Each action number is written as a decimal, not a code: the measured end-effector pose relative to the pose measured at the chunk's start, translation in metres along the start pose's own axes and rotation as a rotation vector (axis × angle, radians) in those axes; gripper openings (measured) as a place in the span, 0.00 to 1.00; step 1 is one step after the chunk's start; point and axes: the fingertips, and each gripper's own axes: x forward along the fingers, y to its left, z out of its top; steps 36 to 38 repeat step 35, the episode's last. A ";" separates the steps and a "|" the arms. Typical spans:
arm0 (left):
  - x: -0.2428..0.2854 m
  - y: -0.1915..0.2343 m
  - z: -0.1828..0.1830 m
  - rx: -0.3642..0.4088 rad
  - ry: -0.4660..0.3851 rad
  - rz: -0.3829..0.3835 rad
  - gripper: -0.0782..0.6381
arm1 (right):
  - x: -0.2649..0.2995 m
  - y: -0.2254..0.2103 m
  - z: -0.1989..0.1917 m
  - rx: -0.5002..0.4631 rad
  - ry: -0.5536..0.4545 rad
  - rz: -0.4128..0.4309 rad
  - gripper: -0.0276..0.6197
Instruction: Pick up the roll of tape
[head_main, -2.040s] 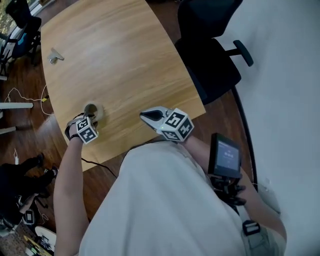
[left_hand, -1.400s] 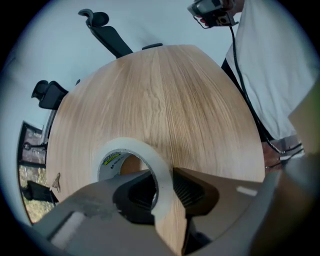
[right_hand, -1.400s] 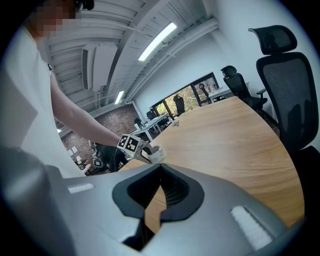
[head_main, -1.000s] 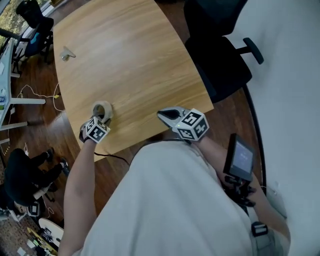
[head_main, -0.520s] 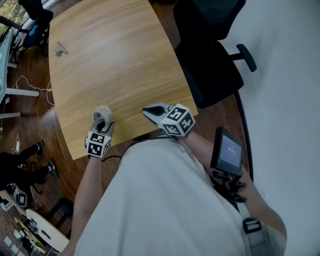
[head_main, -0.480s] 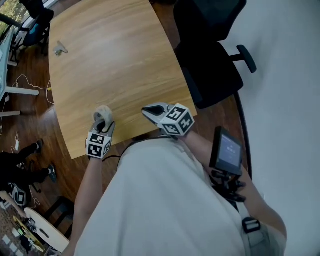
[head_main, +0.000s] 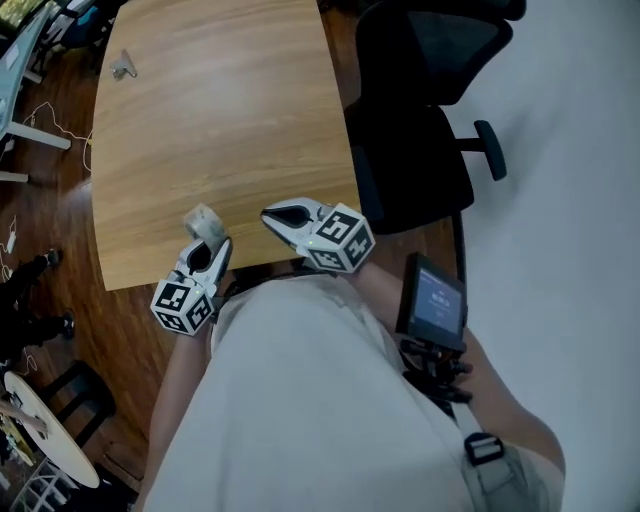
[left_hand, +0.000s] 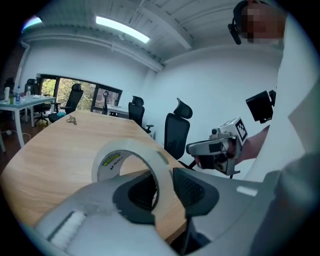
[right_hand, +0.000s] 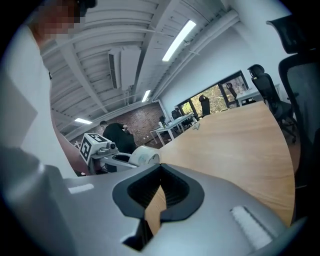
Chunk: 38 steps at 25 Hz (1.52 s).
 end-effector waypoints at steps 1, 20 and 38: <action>-0.003 -0.004 0.005 -0.010 -0.026 0.007 0.27 | -0.002 0.003 0.007 -0.022 -0.009 0.015 0.05; -0.098 -0.002 0.003 -0.080 -0.184 0.054 0.27 | 0.046 0.085 0.014 -0.146 0.014 0.164 0.05; -0.111 0.012 -0.011 -0.134 -0.199 0.063 0.27 | 0.060 0.112 0.018 -0.150 0.026 0.194 0.05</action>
